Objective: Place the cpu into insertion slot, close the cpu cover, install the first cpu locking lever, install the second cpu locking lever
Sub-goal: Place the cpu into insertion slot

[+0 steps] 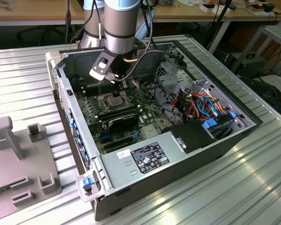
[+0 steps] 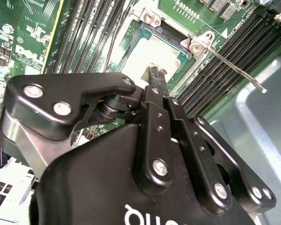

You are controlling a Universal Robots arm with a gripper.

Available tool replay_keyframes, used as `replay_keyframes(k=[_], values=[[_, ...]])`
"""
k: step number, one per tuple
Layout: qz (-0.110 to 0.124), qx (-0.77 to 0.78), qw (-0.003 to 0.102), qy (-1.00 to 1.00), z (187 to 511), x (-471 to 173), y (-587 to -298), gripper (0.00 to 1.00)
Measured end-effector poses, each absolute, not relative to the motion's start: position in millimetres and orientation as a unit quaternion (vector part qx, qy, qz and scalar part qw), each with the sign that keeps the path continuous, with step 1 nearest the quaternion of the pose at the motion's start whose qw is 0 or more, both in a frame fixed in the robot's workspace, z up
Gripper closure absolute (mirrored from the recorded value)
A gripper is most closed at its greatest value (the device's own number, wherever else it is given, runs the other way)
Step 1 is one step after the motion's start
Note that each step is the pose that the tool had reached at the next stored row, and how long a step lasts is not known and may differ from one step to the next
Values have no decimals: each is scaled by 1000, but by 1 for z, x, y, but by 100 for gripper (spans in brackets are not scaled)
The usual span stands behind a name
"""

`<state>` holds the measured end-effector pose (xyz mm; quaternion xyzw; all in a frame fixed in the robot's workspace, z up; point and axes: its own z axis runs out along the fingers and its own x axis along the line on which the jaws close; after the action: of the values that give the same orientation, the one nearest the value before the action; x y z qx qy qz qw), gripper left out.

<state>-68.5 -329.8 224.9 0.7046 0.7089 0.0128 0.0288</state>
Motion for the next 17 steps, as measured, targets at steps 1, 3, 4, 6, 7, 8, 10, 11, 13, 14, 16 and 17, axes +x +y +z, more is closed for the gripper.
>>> replay_keyframes(k=[1, 3, 4, 6, 7, 8, 10, 11, 13, 14, 16, 17], values=[[13, 705, 29, 709, 225, -69, -330, 89], [13, 705, 29, 709, 226, -68, -330, 89], [13, 705, 29, 709, 226, -68, -330, 89], [13, 705, 29, 709, 226, -69, -330, 89], [13, 705, 29, 709, 227, -69, -330, 89], [13, 705, 29, 709, 227, -68, -330, 89], [13, 705, 29, 709, 227, -68, -330, 89], [13, 705, 29, 709, 228, -69, -330, 89], [13, 705, 29, 709, 228, -69, -330, 89], [13, 705, 29, 709, 228, -68, -330, 89], [13, 705, 29, 709, 229, -69, -330, 89], [13, 705, 29, 709, 229, -69, -330, 89]])
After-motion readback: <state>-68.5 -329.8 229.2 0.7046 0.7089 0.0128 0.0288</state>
